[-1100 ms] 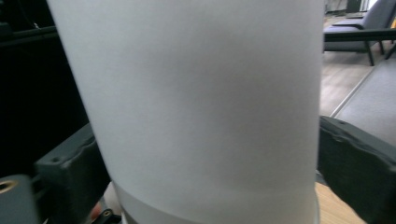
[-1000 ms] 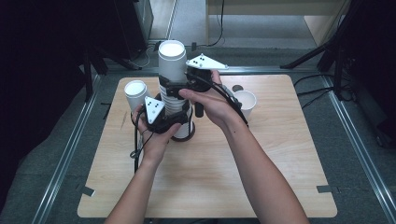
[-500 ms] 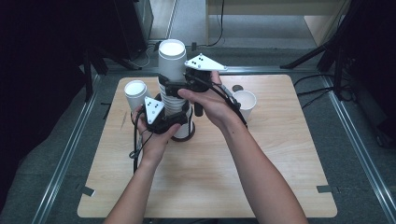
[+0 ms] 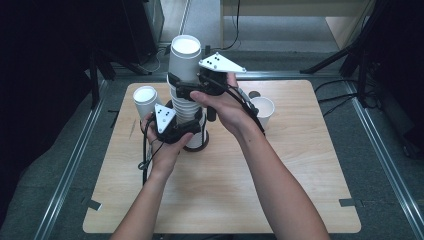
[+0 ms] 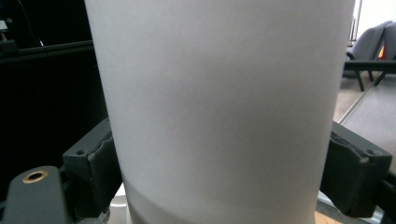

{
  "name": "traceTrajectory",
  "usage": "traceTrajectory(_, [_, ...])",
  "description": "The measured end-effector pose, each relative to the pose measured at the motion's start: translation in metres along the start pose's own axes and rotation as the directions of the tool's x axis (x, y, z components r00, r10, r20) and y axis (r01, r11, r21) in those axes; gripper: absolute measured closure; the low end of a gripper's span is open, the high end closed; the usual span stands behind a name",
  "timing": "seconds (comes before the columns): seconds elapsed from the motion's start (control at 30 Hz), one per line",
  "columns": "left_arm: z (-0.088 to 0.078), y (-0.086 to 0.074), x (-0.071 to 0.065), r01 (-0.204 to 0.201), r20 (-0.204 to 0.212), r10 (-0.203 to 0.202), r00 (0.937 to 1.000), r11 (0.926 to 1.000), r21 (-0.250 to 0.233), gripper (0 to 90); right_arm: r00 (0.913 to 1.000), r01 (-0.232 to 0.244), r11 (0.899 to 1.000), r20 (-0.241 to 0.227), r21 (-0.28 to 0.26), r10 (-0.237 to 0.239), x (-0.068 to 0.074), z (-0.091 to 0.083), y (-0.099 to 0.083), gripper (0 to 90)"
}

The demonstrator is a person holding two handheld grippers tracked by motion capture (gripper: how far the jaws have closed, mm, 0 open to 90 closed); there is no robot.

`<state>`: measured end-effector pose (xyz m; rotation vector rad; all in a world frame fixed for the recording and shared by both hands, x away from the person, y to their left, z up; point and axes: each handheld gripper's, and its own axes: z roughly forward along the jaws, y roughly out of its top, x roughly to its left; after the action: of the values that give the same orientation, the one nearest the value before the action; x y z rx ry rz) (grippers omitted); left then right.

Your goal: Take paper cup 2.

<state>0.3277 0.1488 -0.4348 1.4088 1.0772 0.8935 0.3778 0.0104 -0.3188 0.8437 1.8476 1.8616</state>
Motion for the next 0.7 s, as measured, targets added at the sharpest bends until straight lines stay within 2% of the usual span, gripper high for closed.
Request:
traceTrajectory(0.4, [0.000, 0.000, 0.000, 0.002, 0.005, -0.002, 1.0000, 1.0000, -0.001, 4.7, 0.9984, 0.050, 0.996, 0.028, -0.067, -0.048, 0.008, -0.009, 0.017, 14.6])
traceTrajectory(0.5, [0.000, 0.000, 0.001, 0.002, 0.007, -0.002, 1.0000, 1.0000, 0.000, 4.7, 0.9991, 0.039, 0.995, 0.021, -0.090, -0.038, 0.009, -0.013, 0.021, 16.0])
traceTrajectory(0.57, [0.000, 0.000, 0.001, 0.000, 0.007, 0.000, 1.0000, 1.0000, 0.001, 4.7, 0.9986, 0.052, 0.993, 0.019, -0.106, -0.050, 0.009, -0.014, 0.023, 16.6])
traceTrajectory(0.7, [0.000, 0.000, 0.001, 0.002, 0.008, -0.002, 1.0000, 1.0000, 0.000, 4.7, 0.9987, 0.047, 0.991, 0.022, -0.121, -0.045, 0.009, -0.016, 0.025, 16.9])
